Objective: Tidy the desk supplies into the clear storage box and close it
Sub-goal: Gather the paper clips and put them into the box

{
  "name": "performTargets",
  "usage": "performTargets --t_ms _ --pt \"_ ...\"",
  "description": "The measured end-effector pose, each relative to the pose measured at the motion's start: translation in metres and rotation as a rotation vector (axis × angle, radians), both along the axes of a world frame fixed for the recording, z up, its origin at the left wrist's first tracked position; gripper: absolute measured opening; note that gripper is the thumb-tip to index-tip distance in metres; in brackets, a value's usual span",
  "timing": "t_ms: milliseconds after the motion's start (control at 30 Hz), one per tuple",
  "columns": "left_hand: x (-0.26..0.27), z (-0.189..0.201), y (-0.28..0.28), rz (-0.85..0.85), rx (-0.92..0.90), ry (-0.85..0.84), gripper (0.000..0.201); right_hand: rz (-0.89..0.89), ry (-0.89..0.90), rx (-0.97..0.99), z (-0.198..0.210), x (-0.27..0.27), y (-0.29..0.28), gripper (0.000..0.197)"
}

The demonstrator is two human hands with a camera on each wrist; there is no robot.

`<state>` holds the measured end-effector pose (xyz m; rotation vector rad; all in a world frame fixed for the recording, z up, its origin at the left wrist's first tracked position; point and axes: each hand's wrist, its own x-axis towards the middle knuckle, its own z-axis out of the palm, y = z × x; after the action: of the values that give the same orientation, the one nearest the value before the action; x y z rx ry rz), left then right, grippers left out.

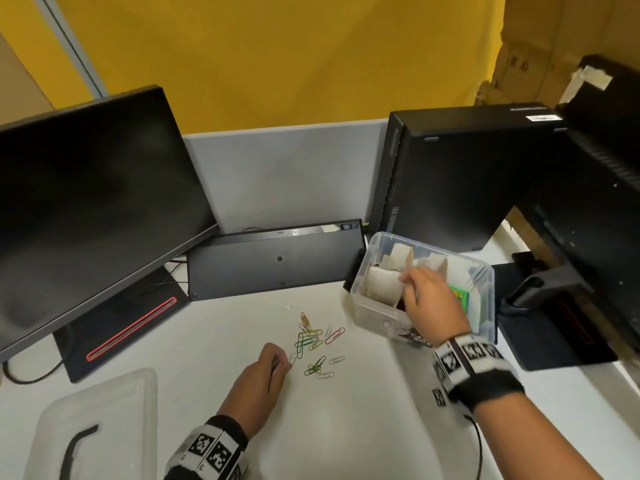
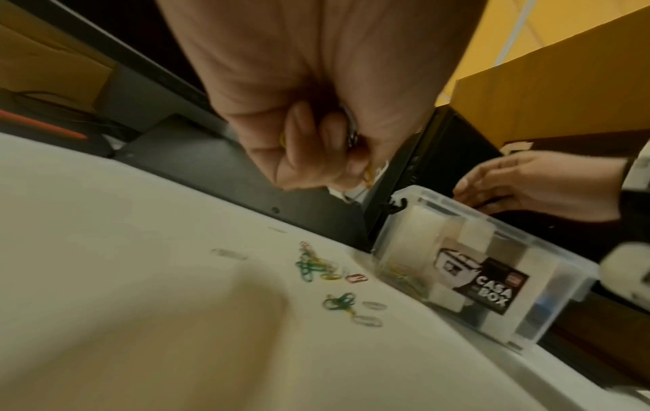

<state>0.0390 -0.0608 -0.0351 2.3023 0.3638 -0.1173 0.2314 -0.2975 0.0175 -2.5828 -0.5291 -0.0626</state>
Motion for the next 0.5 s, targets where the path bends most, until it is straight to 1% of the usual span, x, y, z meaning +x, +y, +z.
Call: performTargets --t_ms 67,133,200,233,300,367,400,467,500 --pt "0.015 0.021 -0.017 -0.003 0.012 -0.072 0.006 -0.131 -0.123 -0.043 -0.011 -0.001 -0.029 0.015" --pt "0.038 0.043 -0.033 -0.028 0.062 -0.109 0.006 -0.263 -0.158 -0.098 -0.024 0.000 -0.053 0.021" --pt "0.072 0.060 -0.050 -0.079 0.159 -0.126 0.009 -0.363 -0.128 -0.107 -0.039 0.003 -0.068 0.035" --pt "0.092 0.067 -0.058 -0.116 0.225 -0.129 0.012 -0.389 -0.090 -0.067 -0.045 0.003 -0.072 0.042" --pt "0.133 0.073 -0.077 -0.210 0.368 -0.125 0.019 -0.402 0.003 0.079 -0.050 0.003 -0.073 0.049" --pt "0.168 0.074 -0.094 -0.300 0.496 -0.062 0.021 -0.400 0.049 0.195 -0.051 0.004 -0.073 0.050" --pt "0.182 0.072 -0.100 -0.340 0.558 -0.001 0.026 -0.402 0.051 0.221 -0.051 0.004 -0.073 0.050" --pt "0.203 0.069 -0.109 -0.412 0.642 0.159 0.036 -0.406 0.052 0.235 -0.052 0.004 -0.074 0.048" --pt "0.210 0.068 -0.112 -0.438 0.672 0.228 0.036 -0.406 0.050 0.234 -0.053 0.004 -0.074 0.047"
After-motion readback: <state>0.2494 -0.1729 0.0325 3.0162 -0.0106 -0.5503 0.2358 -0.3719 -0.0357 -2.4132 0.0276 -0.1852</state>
